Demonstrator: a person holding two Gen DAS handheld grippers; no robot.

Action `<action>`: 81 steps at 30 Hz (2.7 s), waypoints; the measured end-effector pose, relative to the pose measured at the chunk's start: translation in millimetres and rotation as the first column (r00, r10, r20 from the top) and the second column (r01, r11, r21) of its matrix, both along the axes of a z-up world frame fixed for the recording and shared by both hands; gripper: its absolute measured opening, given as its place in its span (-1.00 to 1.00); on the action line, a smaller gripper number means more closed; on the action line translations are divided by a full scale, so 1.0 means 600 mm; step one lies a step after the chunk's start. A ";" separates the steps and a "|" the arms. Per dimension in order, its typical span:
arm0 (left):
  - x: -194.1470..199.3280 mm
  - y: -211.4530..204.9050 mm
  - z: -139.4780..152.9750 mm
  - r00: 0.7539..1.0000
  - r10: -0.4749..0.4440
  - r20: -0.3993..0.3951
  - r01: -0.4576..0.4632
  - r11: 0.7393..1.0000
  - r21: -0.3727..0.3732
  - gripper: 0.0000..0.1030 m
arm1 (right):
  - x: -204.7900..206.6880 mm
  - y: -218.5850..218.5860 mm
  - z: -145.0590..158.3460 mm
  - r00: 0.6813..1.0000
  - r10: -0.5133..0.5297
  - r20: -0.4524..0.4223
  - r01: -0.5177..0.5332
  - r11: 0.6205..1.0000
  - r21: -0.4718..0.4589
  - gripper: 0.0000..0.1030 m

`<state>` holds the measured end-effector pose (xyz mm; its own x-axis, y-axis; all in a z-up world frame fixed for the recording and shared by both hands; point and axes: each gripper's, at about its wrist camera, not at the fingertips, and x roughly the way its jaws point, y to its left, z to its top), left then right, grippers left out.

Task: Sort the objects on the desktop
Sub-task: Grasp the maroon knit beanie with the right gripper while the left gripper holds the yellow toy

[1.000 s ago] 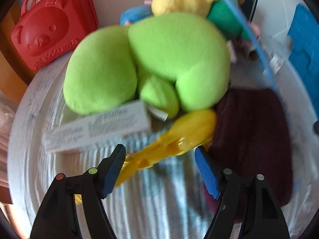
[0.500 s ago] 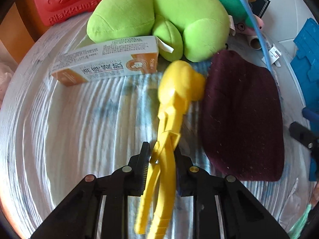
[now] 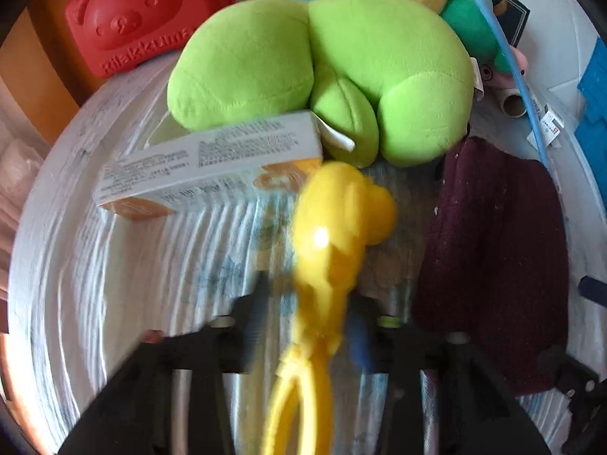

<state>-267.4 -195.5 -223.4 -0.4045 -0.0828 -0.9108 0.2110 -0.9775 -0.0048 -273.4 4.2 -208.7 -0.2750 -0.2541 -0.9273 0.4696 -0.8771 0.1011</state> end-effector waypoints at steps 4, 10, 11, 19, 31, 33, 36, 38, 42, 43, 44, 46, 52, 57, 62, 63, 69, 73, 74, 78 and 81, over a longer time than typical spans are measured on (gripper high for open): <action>0.043 -0.012 0.004 0.999 0.042 0.006 -0.042 0.998 -0.042 -0.72 | 0.017 -0.036 -0.002 0.998 0.065 -0.004 -0.065 0.998 -0.010 1.00; 0.128 -0.007 0.002 0.997 0.072 0.002 -0.071 0.997 -0.029 -0.72 | 0.050 -0.094 -0.019 0.989 0.149 0.003 -0.149 0.989 -0.018 1.00; 0.134 -0.004 0.002 0.998 0.070 -0.003 -0.070 0.997 -0.036 -0.72 | 0.056 -0.106 -0.024 0.986 0.167 -0.008 -0.168 0.986 -0.011 1.00; 0.133 0.005 0.000 0.998 0.070 -0.007 -0.070 0.995 -0.074 -0.72 | 0.066 -0.123 -0.050 0.979 0.156 -0.131 -0.147 0.986 0.075 0.79; 0.156 0.041 0.075 0.990 0.058 -0.132 -0.073 0.992 -0.107 -0.73 | 0.064 -0.073 0.013 0.978 0.120 -0.169 -0.126 0.992 -0.028 -0.72; 0.166 0.046 0.100 0.984 0.053 -0.169 -0.073 0.991 -0.109 -0.73 | 0.068 -0.066 0.048 0.974 0.102 -0.200 -0.119 0.990 -0.075 -0.73; 0.177 0.045 0.127 0.977 0.045 -0.209 -0.069 0.991 -0.111 -0.73 | 0.063 -0.045 0.091 0.967 0.073 -0.243 -0.108 0.985 -0.134 -0.76; 0.186 0.051 0.143 0.972 0.038 -0.230 -0.065 0.991 -0.114 -0.73 | 0.067 -0.010 0.125 0.964 0.055 -0.262 -0.106 0.977 -0.184 -0.79; 0.199 0.059 0.168 0.965 0.015 -0.260 -0.050 0.990 -0.130 -0.73 | 0.086 0.015 0.175 0.953 0.032 -0.302 -0.104 0.968 -0.226 -0.79; 0.199 0.062 0.174 0.964 0.015 -0.264 -0.051 0.990 -0.131 -0.73 | 0.090 0.019 0.185 0.950 0.027 -0.312 -0.103 0.968 -0.231 -0.79; 0.202 0.066 0.181 0.963 0.012 -0.270 -0.049 0.990 -0.130 -0.73 | 0.093 0.024 0.196 0.947 0.020 -0.319 -0.102 0.965 -0.242 -0.79; 0.214 0.074 0.197 0.956 0.001 -0.292 -0.043 0.990 -0.135 -0.73 | 0.105 0.036 0.210 0.945 0.012 -0.328 -0.103 0.959 -0.263 -0.79; 0.235 0.096 0.260 0.926 -0.027 -0.378 -0.035 0.987 -0.154 -0.73 | 0.129 0.066 0.277 0.913 -0.024 -0.408 -0.116 0.941 -0.317 -0.81; 0.246 0.122 0.288 0.911 -0.050 -0.408 -0.019 0.986 -0.163 -0.73 | 0.149 0.099 0.338 0.880 -0.060 -0.471 -0.123 0.930 -0.347 -0.98; 0.253 0.127 0.256 0.934 -0.047 -0.355 -0.004 0.990 -0.139 -0.73 | 0.138 0.112 0.306 0.928 -0.042 -0.369 -0.070 0.956 -0.285 -0.95; 0.252 0.124 0.238 0.944 -0.039 -0.328 -0.004 0.992 -0.129 -0.73 | 0.139 0.115 0.289 0.936 -0.048 -0.349 -0.053 0.960 -0.275 -0.92; 0.250 0.128 0.123 0.987 -0.023 -0.162 0.010 0.997 -0.083 -0.73 | 0.134 0.123 0.131 0.987 -0.059 -0.149 0.036 0.988 -0.150 0.76; 0.242 0.137 0.077 0.996 -0.022 -0.088 0.014 0.996 -0.087 -0.73 | 0.138 0.129 0.067 0.995 -0.073 -0.065 0.063 0.988 -0.139 0.81; 0.238 0.138 0.067 0.997 -0.019 -0.077 0.013 0.996 -0.088 -0.74 | 0.140 0.123 0.055 0.996 -0.072 -0.060 0.064 0.990 -0.122 0.92; 0.214 0.136 0.027 1.000 -0.010 -0.020 0.009 0.998 -0.067 -0.74 | 0.144 0.098 0.021 0.997 -0.046 -0.054 0.042 0.995 -0.085 1.00; 0.204 0.131 0.008 1.000 -0.003 0.011 0.003 0.998 -0.056 -0.73 | 0.140 0.079 -0.008 0.998 -0.036 -0.055 0.034 0.999 -0.042 1.00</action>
<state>-144.9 -116.7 -218.8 -0.3954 -0.1329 -0.9089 0.2077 -0.9768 0.0526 -189.6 51.9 -213.4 -0.3352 -0.2813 -0.8992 0.4443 -0.8888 0.1124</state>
